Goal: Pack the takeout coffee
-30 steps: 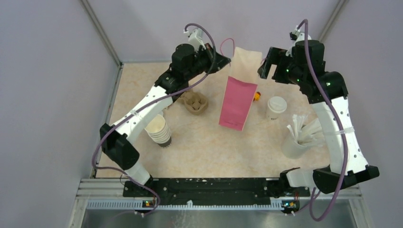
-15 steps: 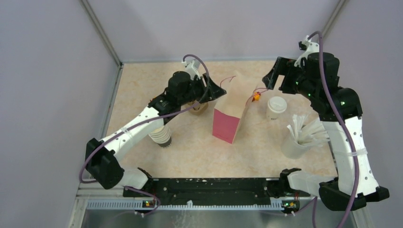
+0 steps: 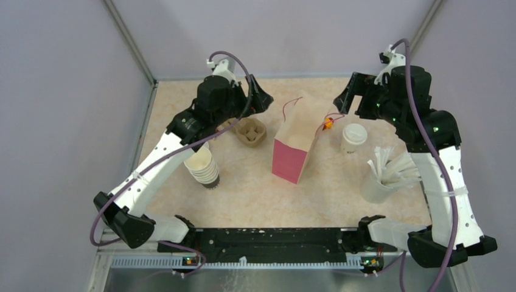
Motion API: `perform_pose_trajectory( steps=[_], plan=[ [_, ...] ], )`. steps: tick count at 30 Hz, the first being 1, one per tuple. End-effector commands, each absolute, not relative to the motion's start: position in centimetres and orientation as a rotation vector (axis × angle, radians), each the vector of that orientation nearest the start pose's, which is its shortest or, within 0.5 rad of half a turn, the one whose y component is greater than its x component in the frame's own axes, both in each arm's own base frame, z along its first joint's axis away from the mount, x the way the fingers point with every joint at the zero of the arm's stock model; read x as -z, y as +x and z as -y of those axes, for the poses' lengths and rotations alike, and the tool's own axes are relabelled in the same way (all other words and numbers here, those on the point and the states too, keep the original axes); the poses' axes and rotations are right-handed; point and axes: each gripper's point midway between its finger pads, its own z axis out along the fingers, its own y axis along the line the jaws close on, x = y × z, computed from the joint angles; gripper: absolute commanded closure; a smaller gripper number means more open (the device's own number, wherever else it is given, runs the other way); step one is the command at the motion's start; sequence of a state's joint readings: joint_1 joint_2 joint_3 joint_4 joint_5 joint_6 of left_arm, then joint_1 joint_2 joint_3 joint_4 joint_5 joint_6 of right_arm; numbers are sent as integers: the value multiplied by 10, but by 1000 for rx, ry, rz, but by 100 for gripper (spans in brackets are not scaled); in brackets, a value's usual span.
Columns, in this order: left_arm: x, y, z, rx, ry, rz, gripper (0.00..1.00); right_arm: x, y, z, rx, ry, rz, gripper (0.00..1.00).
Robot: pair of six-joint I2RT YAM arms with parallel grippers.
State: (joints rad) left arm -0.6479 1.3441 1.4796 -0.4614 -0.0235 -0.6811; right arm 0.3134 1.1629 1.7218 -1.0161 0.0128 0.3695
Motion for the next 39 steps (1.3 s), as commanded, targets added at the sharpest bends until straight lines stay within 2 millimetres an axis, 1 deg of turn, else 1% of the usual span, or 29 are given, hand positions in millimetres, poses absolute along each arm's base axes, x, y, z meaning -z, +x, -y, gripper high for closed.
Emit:
perform_pose_trajectory(
  steps=[1,3,5,6,7,8,9,10,13,15,16,19,20,21,23,25,26,27,28,30,31,32,34,36,39],
  plan=[
    [-351,352,220,692,-250,-1974,1,-405,288,-108,-436,74,-2004,8],
    [-342,365,199,692,-363,-1981,1,-407,287,-106,-434,81,-1996,2],
    [-322,378,176,690,-493,-2014,3,-404,285,-103,-415,84,-1988,1],
    [-312,387,166,680,-528,-2024,6,-402,285,-99,-398,88,-1979,1],
    [-302,394,157,643,-561,-2037,6,-398,284,-95,-375,101,-1975,1],
    [-290,400,150,601,-597,-2057,6,-394,283,-90,-353,108,-1972,1],
    [-282,405,146,567,-608,-2069,5,-386,282,-88,-334,107,-1983,1],
    [-273,410,143,531,-616,-2085,3,-383,279,-87,-329,101,-1989,1],
    [-248,419,131,424,-698,-2125,1,-373,273,-95,-373,69,-2027,1],
    [-234,422,136,445,-719,-2166,1,-367,270,-96,-400,96,-2030,1],
    [-228,424,138,449,-737,-2171,1,-368,267,-97,-419,104,-2017,1],
    [-211,429,144,490,-834,-2173,1,-375,264,-102,-472,93,-1962,1],
    [-207,431,147,509,-850,-2169,4,-378,263,-102,-476,89,-1947,1],
    [-204,433,151,536,-854,-2173,9,-379,261,-106,-496,60,-1942,1],
    [-205,438,159,571,-840,-2174,17,-378,261,-107,-492,44,-1950,2],
    [-203,442,161,548,-834,-2167,25,-378,260,-105,-476,39,-1958,6],
    [-200,444,161,544,-851,-2163,31,-378,260,-104,-469,38,-1960,7],
    [-199,446,161,544,-870,-2157,42,-378,260,-103,-464,36,-1957,8],
    [-198,448,161,536,-895,-2154,48,-379,260,-102,-457,36,-1953,8],
    [-197,450,164,503,-931,-2164,48,-382,259,-100,-450,31,-1939,9],
    [-194,450,167,476,-942,-2176,46,-384,258,-100,-449,28,-1932,9],
    [-193,450,171,450,-956,-2189,44,-386,258,-95,-424,39,-1923,9],
    [-185,448,176,397,-1001,-2224,45,-389,257,-90,-399,45,-1910,9],
    [-176,450,184,388,-1016,-2252,45,-392,254,-86,-383,41,-1898,9],
    [-169,452,189,383,-1033,-2260,46,-393,251,-82,-363,40,-1888,10]
  ],
)
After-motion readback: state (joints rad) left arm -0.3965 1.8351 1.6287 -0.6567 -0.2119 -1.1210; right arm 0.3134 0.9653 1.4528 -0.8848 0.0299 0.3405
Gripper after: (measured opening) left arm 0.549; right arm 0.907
